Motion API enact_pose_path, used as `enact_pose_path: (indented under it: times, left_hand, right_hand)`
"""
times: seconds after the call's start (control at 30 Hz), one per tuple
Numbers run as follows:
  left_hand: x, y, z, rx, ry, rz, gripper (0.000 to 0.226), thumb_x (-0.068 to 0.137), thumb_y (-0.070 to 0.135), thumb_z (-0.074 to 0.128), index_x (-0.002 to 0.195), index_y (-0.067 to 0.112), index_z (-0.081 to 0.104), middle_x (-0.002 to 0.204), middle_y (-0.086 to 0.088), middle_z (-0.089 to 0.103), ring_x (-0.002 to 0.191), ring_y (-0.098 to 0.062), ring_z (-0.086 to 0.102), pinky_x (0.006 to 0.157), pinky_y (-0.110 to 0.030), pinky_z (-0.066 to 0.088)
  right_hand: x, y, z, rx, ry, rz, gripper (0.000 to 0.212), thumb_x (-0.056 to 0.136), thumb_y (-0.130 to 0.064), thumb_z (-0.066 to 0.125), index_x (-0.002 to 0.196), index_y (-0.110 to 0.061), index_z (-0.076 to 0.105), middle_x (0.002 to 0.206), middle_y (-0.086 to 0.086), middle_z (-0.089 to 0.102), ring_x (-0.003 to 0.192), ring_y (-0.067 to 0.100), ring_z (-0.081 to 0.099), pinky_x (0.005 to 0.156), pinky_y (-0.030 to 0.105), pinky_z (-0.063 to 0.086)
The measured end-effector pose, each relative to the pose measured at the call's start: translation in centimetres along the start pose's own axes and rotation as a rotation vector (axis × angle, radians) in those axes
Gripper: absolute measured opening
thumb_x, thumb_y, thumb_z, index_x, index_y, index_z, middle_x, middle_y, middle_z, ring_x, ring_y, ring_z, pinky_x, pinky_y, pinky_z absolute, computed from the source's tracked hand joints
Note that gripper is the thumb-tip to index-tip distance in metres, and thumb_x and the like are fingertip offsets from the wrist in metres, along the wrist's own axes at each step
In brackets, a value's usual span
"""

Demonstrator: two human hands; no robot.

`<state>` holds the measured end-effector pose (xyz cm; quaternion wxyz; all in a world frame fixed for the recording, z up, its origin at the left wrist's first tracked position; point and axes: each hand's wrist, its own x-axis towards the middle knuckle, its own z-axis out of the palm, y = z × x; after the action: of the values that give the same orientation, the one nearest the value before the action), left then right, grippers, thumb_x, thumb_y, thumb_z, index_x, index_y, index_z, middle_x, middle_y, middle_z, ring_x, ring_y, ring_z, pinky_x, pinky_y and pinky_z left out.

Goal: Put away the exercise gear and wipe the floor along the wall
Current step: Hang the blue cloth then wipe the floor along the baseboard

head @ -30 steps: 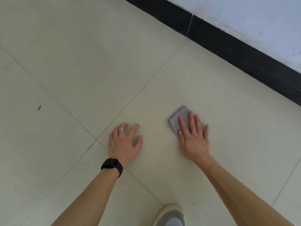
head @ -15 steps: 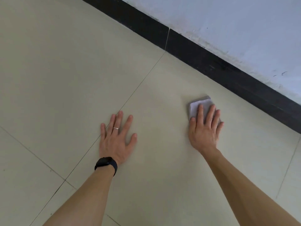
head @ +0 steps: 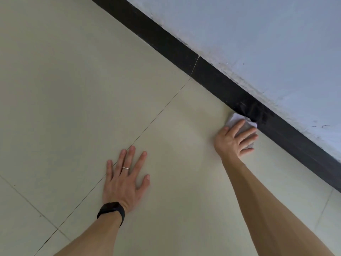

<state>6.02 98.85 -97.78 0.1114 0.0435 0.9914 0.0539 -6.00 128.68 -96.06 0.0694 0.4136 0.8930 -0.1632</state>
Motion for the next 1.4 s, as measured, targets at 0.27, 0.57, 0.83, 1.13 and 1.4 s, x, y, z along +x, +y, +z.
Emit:
enact_pose_path:
  times: [0.27, 0.57, 0.83, 1.13, 1.4]
  left_hand:
    - [0.0, 0.0, -0.2, -0.019, -0.001, -0.003, 0.073, 0.089, 0.060, 0.033, 0.157, 0.041, 0.013, 0.167, 0.007, 0.004, 0.153, -0.018, 0.009, 0.120, -0.054, 0.014]
    - [0.1, -0.1, -1.4, -0.112, -0.054, 0.026, 0.074, 0.089, 0.060, 0.042, 0.156, 0.045, 0.014, 0.167, 0.009, 0.005, 0.154, -0.016, 0.007, 0.121, -0.050, 0.008]
    - [4.9, -10.9, -4.9, -0.123, -0.032, -0.369, 0.072, 0.091, 0.073, 0.016, 0.151, 0.050, -0.017, 0.163, 0.012, -0.022, 0.150, -0.012, -0.023, 0.123, -0.045, -0.009]
    - [4.9, -11.4, -4.3, -0.112, -0.028, -0.337, 0.074, 0.090, 0.076, 0.016, 0.152, 0.049, -0.015, 0.164, 0.011, -0.021, 0.150, -0.013, -0.022, 0.123, -0.048, -0.007]
    - [4.7, -11.4, -3.7, -0.118, -0.007, -0.315, 0.073, 0.091, 0.076, 0.017, 0.153, 0.049, -0.010, 0.166, 0.008, -0.016, 0.152, -0.016, -0.015, 0.123, -0.050, -0.005]
  right_hand:
    - [-1.6, -1.5, -0.3, -0.256, -0.316, -0.717, 0.056, 0.105, -0.045, 0.007, 0.154, -0.041, -0.020, 0.163, -0.003, -0.029, 0.150, 0.021, -0.025, 0.121, 0.056, -0.007]
    - [-10.4, -4.1, 3.1, -0.304, -0.395, -0.820, 0.060, 0.096, -0.054, -0.007, 0.148, -0.040, -0.033, 0.154, 0.000, -0.044, 0.143, 0.022, -0.040, 0.117, 0.053, -0.022]
    - [-7.7, -4.9, 1.8, -0.470, -0.418, -0.883, 0.063, 0.085, -0.061, -0.020, 0.143, -0.045, -0.038, 0.149, -0.009, -0.052, 0.139, 0.016, -0.045, 0.121, 0.052, -0.015]
    - [-19.0, 2.5, 4.3, -0.401, -0.261, -1.276, 0.063, 0.096, -0.047, 0.038, 0.156, -0.031, 0.030, 0.165, 0.011, 0.019, 0.152, 0.030, 0.017, 0.110, 0.062, 0.026]
    - [-18.1, 3.9, 3.9, -0.436, -0.206, -1.253, 0.059, 0.103, -0.048, 0.025, 0.159, -0.035, 0.013, 0.168, 0.002, 0.005, 0.154, 0.025, 0.012, 0.118, 0.060, 0.011]
